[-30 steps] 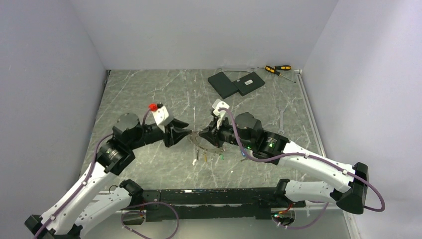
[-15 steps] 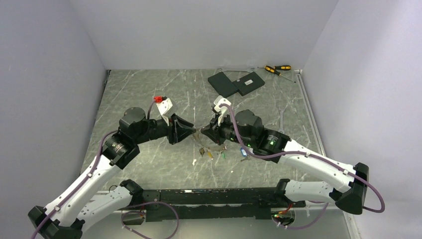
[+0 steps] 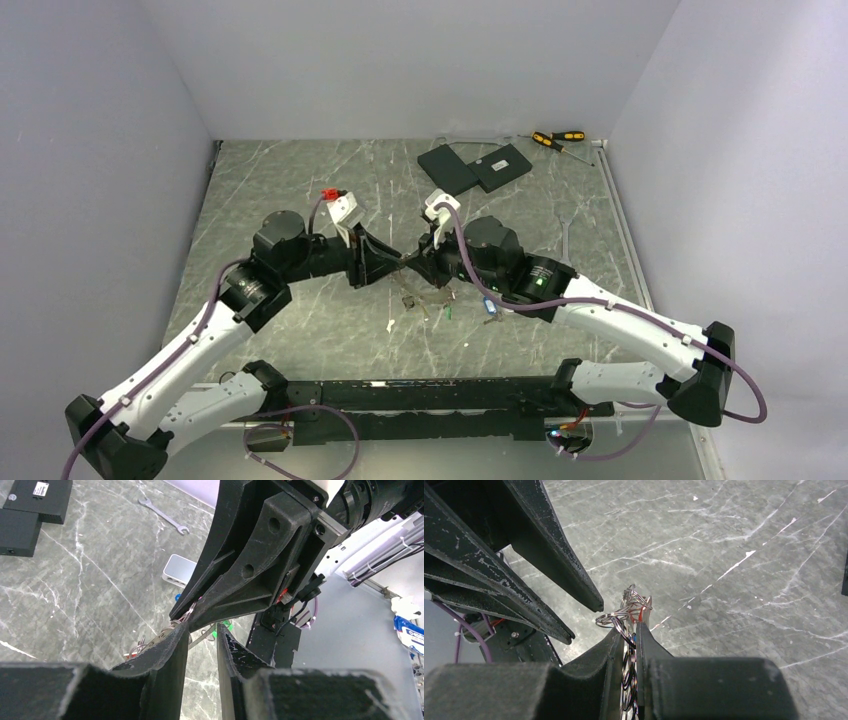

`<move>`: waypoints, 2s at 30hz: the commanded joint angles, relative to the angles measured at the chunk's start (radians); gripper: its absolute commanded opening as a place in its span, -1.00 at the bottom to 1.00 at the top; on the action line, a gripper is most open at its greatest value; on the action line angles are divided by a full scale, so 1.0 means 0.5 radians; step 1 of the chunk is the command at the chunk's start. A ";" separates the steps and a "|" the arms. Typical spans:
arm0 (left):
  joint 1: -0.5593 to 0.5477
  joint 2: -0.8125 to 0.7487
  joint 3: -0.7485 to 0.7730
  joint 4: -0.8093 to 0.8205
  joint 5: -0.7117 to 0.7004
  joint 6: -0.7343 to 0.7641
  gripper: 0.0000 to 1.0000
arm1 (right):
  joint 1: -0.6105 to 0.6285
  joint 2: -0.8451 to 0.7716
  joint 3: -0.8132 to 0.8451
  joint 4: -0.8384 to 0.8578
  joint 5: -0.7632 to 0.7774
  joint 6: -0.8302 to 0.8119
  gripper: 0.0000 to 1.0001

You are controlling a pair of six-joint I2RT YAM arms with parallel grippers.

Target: Put the keys on the keyring

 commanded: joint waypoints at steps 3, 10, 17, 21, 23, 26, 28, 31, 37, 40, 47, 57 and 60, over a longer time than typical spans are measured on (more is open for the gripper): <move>-0.041 0.053 0.009 0.064 -0.017 0.039 -0.39 | -0.011 -0.020 0.127 0.104 0.029 0.030 -1.00; -0.066 0.125 0.026 0.034 -0.063 0.087 -0.41 | -0.011 -0.019 0.124 0.110 0.020 0.038 -1.00; -0.078 0.137 0.023 0.002 -0.122 0.122 -0.41 | -0.013 -0.026 0.121 0.114 0.020 0.041 -1.00; -0.081 0.137 0.011 -0.019 -0.147 0.147 -0.35 | -0.014 -0.029 0.123 0.115 0.035 0.050 -1.00; -0.085 0.129 -0.005 -0.006 -0.152 0.150 -0.27 | -0.019 -0.029 0.126 0.113 0.049 0.063 -1.00; -0.088 0.087 -0.054 0.085 -0.146 0.131 -0.15 | -0.041 -0.033 0.127 0.115 0.050 0.096 -1.00; -0.089 0.060 -0.088 0.150 -0.146 0.115 -0.17 | -0.060 -0.037 0.127 0.117 0.041 0.123 -1.00; -0.092 0.050 -0.116 0.184 -0.168 0.116 -0.24 | -0.095 -0.044 0.121 0.132 0.008 0.160 -1.00; -0.103 0.071 -0.129 0.212 -0.181 0.123 -0.35 | -0.127 -0.052 0.103 0.158 -0.087 0.203 -1.00; -0.109 0.061 -0.134 0.215 -0.190 0.125 -0.37 | -0.132 -0.045 0.098 0.160 -0.101 0.215 -1.00; -0.118 0.077 -0.123 0.264 -0.223 0.151 -0.39 | -0.137 -0.036 0.090 0.174 -0.136 0.231 -1.00; -0.125 0.037 -0.105 0.176 -0.367 0.239 -0.28 | -0.143 -0.027 0.090 0.175 -0.163 0.242 -1.00; -0.128 0.065 -0.102 0.206 -0.356 0.222 -0.33 | -0.143 -0.023 0.085 0.176 -0.171 0.246 -1.00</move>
